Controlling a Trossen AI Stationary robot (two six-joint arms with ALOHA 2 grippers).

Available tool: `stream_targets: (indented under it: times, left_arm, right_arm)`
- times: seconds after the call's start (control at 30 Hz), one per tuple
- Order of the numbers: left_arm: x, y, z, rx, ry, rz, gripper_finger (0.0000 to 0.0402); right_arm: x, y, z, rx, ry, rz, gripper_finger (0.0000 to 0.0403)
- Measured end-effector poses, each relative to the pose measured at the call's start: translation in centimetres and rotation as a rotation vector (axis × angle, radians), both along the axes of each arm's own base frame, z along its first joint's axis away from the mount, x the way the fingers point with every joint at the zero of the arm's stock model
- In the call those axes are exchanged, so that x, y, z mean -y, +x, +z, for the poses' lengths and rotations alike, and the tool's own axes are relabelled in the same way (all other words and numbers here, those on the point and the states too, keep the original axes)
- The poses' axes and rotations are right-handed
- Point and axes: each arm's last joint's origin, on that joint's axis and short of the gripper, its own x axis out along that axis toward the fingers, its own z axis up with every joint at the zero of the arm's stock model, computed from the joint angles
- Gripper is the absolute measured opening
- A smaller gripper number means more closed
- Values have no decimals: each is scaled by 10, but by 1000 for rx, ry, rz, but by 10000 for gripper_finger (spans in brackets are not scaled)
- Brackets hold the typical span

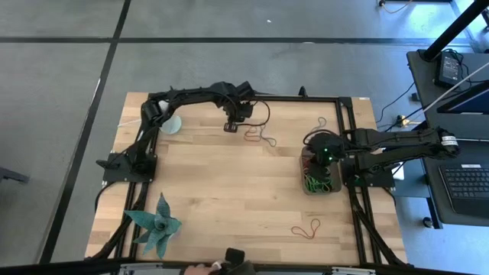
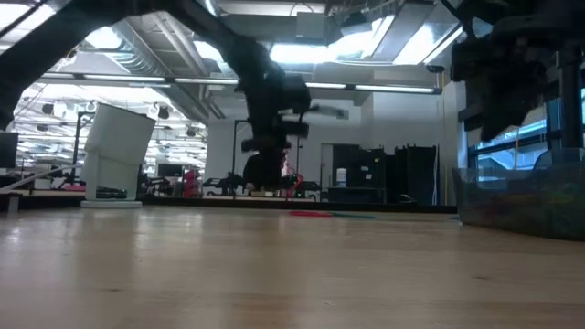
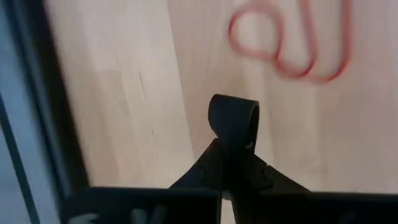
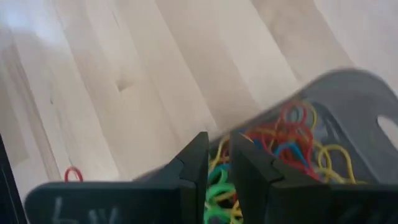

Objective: Pick and place rubber bands into bin
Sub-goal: Put the black rubber band into the black bin

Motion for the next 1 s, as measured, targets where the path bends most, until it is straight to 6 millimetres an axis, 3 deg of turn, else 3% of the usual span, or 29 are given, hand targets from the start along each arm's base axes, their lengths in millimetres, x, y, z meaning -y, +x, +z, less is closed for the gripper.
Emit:
stream_targets:
  times: [0.2, 0.47, 0.57, 0.77, 1.0]
  left_arm:
    - [13, -4, 48, 129, 45, -20, 4]
    - [19, -10, 111, 454, 78, 68, 4]
    - [20, -10, 129, 579, 62, 99, 4]
    - [28, -1, 147, 735, 75, 114, 4]
    - [51, 16, 155, 838, 69, 71, 4]
  right_arm:
    - [3, 10, 7, 125, -90, -48, 68]
    - [14, 29, 29, 369, -528, -57, 68]
    - [23, 31, 37, 405, -653, -192, 68]
    - [46, 36, 59, 595, -734, -376, 70]
    - [66, 35, 89, 711, -706, -299, 116]
